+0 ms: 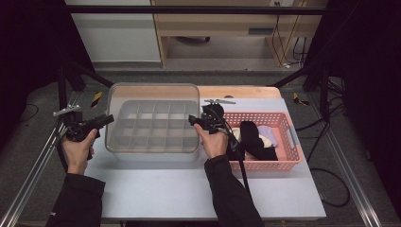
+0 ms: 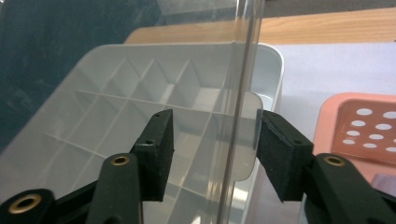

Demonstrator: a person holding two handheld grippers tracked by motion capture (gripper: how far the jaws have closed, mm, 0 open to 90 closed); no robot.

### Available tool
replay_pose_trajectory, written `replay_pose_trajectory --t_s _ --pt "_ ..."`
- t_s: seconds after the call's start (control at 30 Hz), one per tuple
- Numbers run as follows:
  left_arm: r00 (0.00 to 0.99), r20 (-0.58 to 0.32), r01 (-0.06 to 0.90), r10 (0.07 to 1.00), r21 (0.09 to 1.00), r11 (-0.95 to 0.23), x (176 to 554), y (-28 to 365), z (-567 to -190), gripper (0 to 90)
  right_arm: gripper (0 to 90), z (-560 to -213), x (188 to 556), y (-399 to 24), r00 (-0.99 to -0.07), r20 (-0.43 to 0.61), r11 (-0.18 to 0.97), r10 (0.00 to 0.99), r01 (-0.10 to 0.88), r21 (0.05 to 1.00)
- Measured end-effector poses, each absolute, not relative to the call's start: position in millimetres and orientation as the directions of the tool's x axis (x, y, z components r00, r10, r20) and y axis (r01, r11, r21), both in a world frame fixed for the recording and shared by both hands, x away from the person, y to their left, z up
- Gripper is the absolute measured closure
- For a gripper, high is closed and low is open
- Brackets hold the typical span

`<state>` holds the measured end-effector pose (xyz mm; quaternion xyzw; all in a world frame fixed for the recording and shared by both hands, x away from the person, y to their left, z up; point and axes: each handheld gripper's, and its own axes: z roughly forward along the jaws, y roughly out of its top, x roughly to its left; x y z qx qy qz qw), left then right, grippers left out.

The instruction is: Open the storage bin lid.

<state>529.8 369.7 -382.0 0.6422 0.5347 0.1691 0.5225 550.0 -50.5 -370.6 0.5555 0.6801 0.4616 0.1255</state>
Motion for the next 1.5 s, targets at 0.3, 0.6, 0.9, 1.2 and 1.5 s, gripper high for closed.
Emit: replay_pose_trajectory --t_s 0.3,0.6,0.9,1.2,1.5 --pt "0.408 -0.311 0.454 0.858 0.885 0.105 504 372 -364 64.8 61.5 -353 526 -66 -0.399 0.375 -0.077 0.836 0.593 0.801" --pt "0.456 -0.288 0.402 0.842 0.911 0.093 478 367 -348 65.7 72.0 -337 500 -86 -0.473 0.378 -0.071 0.796 0.547 0.834" --pt "0.476 -0.268 0.379 0.838 0.922 0.079 460 361 -339 65.3 74.6 -329 474 -100 -0.537 0.371 -0.056 0.758 0.514 0.856" --pt "0.486 -0.247 0.376 0.838 0.925 0.054 439 352 -341 64.2 76.2 -330 450 -117 -0.591 0.382 -0.073 0.71 0.478 0.876" --pt "0.488 -0.243 0.377 0.838 0.925 0.048 415 347 -348 64.8 76.6 -337 431 -125 -0.614 0.374 -0.047 0.695 0.48 0.876"
